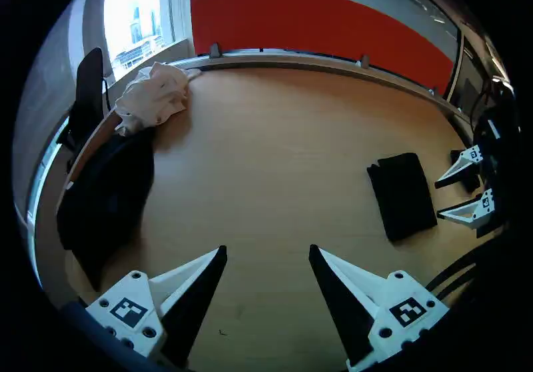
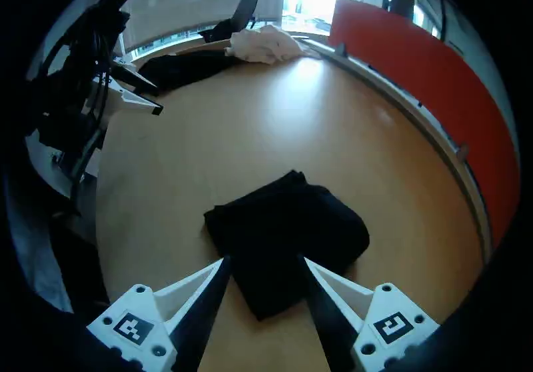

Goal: Fold towel

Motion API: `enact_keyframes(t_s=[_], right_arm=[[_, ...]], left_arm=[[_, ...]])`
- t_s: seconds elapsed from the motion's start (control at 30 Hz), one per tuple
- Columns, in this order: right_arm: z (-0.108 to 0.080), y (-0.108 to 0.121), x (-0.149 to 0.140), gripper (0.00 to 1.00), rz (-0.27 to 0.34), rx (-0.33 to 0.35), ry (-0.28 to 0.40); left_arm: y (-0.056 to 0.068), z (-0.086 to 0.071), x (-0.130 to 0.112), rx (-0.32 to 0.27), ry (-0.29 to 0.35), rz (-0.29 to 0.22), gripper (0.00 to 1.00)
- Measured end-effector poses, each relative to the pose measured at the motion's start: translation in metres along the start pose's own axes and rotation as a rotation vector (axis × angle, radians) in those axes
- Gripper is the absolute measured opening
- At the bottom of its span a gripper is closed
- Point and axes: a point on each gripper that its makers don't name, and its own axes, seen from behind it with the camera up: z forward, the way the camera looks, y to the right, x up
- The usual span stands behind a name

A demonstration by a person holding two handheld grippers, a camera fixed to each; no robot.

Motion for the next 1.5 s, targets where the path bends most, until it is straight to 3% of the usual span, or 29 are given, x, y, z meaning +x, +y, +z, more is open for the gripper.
enact_keyframes(t_s=[0.8, 1.13, 1.3, 1.5], right_arm=[[0.003, -0.003, -0.061, 0.7, 0.07, -0.018, -0.093], [0.008, -0.004, -0.077, 0.5, 0.087, -0.014, -0.124], [0.008, -0.005, -0.08, 0.47, 0.094, -0.011, -0.128], [0.01, -0.004, -0.084, 0.31, 0.102, -0.015, -0.137]], left_arm=[[0.007, -0.001, 0.001, -0.011, 0.005, 0.004, 0.91], [0.008, 0.0, 0.0, -0.014, 0.004, 0.007, 0.91], [0.007, 0.0, 0.001, -0.016, 0.005, 0.006, 0.91], [0.007, 0.0, 0.001, -0.015, 0.005, 0.01, 0.91]])
